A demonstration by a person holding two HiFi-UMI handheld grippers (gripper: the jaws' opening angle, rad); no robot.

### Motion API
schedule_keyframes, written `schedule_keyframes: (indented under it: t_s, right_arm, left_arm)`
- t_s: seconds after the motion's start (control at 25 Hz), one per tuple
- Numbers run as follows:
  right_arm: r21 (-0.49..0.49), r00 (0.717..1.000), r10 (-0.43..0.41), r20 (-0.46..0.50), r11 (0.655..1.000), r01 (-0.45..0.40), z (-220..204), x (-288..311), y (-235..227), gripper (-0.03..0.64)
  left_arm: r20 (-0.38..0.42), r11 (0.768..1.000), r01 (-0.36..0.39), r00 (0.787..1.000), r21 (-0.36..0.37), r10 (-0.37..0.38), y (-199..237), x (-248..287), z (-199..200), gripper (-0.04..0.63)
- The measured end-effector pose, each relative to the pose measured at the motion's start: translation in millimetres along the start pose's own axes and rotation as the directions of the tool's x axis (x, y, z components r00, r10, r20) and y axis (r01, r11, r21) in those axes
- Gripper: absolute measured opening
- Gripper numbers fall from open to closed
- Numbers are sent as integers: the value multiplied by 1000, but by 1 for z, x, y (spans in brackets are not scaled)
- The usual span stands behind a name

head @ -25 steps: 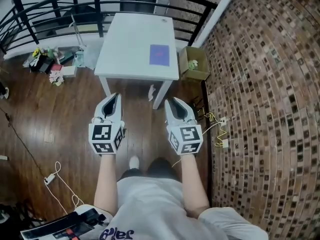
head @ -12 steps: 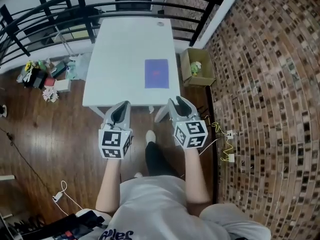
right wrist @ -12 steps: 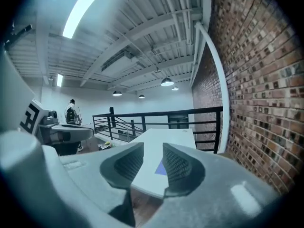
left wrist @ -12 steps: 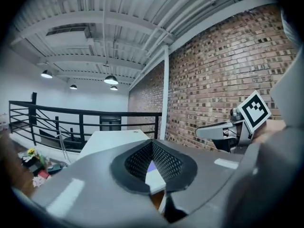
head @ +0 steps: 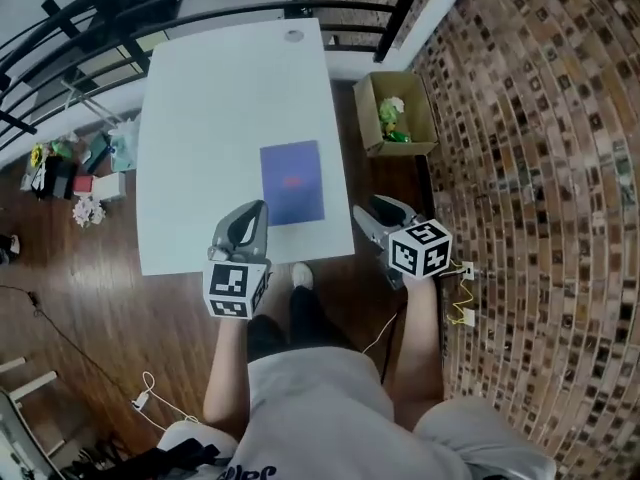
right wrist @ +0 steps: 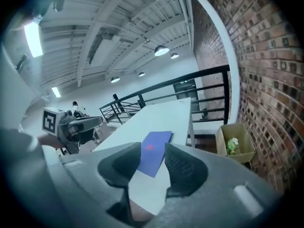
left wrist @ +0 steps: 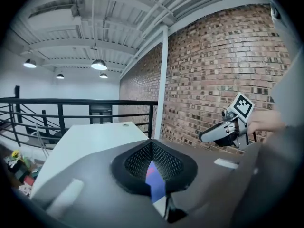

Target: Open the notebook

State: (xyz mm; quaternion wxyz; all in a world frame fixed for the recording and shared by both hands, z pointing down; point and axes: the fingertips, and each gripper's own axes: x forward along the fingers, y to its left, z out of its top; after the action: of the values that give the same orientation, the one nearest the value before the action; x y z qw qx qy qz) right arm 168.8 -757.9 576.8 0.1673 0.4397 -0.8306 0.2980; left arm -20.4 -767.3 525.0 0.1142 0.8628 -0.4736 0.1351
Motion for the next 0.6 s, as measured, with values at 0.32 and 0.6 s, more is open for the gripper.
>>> schedule_keyframes:
  t_s: [0.32, 0.6]
  right_arm:
    - [21, 987, 6, -161, 1000, -3, -28, 91, -8, 144]
    - [58, 968, -28, -249, 997, 43, -56, 156, -6, 144]
  left_arm:
    - [-105, 999, 46, 993, -16, -48, 25, 42, -39, 15]
    - [-150, 997, 58, 987, -44, -64, 50, 57, -60, 15]
